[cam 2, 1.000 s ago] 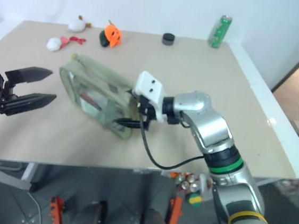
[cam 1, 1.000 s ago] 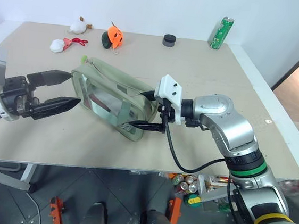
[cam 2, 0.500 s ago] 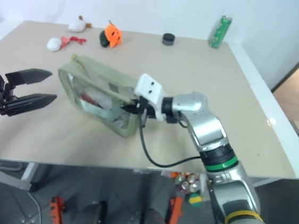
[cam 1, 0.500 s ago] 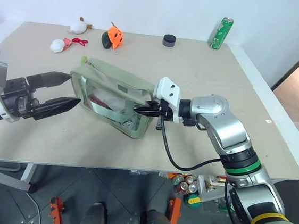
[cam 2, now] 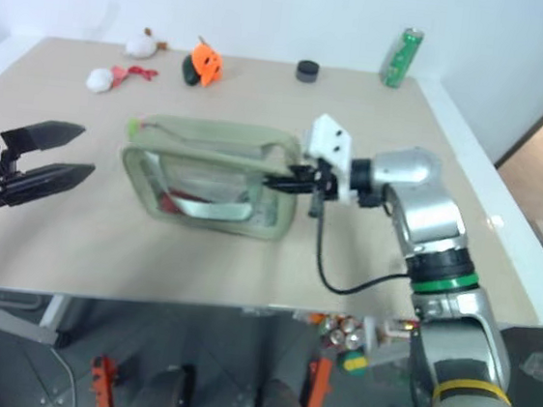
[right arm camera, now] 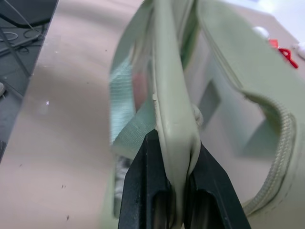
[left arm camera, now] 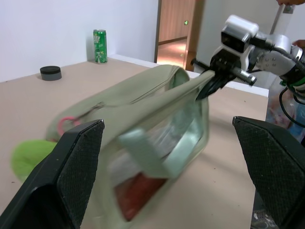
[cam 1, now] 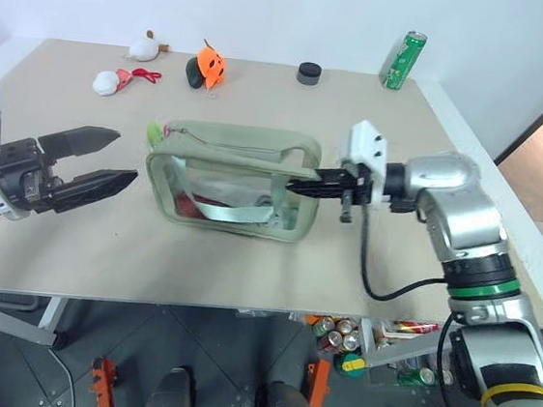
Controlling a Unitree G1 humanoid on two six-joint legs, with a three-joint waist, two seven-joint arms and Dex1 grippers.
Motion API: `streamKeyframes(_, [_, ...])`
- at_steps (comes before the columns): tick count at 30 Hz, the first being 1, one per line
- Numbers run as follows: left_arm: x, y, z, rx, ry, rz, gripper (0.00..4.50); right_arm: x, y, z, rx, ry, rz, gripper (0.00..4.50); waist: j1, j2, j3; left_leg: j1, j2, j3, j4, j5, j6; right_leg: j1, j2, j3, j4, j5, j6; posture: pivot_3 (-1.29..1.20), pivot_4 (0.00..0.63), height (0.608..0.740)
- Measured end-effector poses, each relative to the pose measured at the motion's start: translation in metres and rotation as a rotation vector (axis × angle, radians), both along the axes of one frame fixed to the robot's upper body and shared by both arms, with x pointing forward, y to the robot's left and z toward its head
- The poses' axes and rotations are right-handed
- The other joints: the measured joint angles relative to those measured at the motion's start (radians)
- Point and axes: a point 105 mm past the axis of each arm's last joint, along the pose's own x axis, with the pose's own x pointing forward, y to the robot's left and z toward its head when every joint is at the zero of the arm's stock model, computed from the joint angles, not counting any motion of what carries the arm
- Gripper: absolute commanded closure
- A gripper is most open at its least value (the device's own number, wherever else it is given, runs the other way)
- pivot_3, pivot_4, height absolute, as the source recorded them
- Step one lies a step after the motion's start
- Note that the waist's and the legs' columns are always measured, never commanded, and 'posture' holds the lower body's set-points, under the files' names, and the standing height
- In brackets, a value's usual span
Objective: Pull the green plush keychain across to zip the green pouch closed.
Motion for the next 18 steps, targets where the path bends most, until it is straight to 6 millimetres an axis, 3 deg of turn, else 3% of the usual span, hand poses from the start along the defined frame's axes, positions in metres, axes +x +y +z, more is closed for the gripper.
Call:
streamKeyframes(4, [0.002,0.004,0.0,-0.023,0.009,0.009,0.0,0.001,-0.012,0.0,-0.035,0.007,0.044,4.46,-0.002,0.0,0.0,0.0,0.0,0.0,0.0,0.0,0.0,0.0,0.0,0.0,0.0,0.0,-0.001,0.0,0.15,0.74])
streamKeyframes(10, [0.003,0.005,0.002,-0.029,0.004,0.011,0.0,0.006,-0.009,-0.004,-0.03,-0.004,0.051,4.46,-0.004,0.0,0.0,0.0,0.0,0.0,0.0,0.0,0.0,-0.001,0.001,0.0,0.0,0.001,0.0,0.0,0.15,0.74])
streamKeyframes(18, [0.004,0.003,0.008,-0.03,-0.016,0.001,0.0,0.004,0.0,-0.016,-0.008,0.017,0.046,1.66,-0.006,0.0,0.0,0.0,0.001,0.0,0.0,0.0,0.0,0.0,0.002,0.001,0.001,0.001,0.0,0.0,0.15,0.74])
